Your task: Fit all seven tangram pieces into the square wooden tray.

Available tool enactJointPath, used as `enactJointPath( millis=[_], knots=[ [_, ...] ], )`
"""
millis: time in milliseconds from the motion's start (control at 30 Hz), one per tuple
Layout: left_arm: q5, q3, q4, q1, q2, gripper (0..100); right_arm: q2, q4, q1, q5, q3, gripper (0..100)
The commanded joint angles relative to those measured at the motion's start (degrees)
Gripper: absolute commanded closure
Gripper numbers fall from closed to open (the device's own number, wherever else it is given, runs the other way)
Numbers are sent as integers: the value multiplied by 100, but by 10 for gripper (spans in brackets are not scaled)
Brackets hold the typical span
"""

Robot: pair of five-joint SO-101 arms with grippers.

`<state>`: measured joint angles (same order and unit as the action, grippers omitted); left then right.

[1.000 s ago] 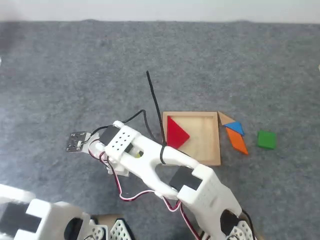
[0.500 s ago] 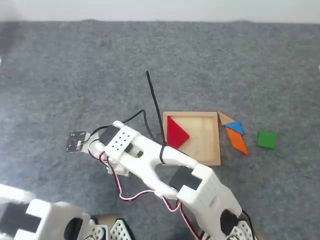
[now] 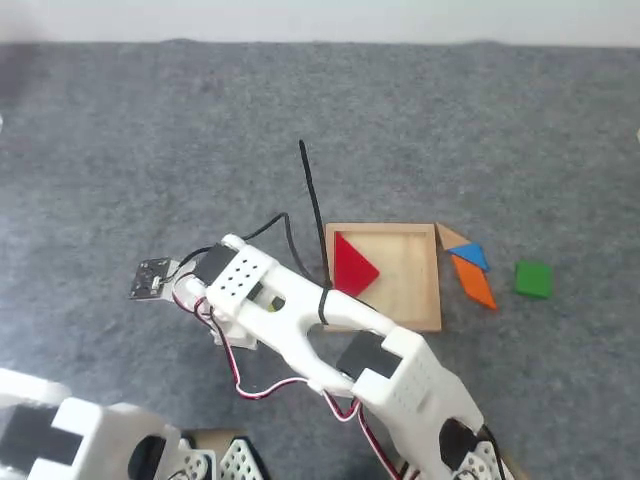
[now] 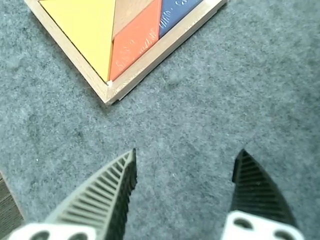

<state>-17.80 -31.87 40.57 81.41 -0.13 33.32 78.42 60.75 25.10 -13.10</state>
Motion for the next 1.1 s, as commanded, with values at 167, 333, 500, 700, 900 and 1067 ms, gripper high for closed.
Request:
enactJointPath(
  millis=[167, 333, 500, 700, 900, 1067],
  knots=[
    [-53, 48, 44, 26, -35, 692, -40, 31, -75, 53, -299, 731],
    [-53, 48, 53, 26, -35, 692, 163, -4, -66, 264, -299, 674],
    [-53, 48, 53, 26, -35, 692, 154, 75, -40, 211, -299, 778],
    [-53, 48, 53, 26, -35, 692, 171, 31, -40, 202, -299, 889],
    [-53, 48, 53, 26, -35, 692, 136, 22, -31, -79, -325, 890],
    [-53, 48, 53, 26, -35, 692, 136, 233, -48, -79, -554, 890]
  ],
)
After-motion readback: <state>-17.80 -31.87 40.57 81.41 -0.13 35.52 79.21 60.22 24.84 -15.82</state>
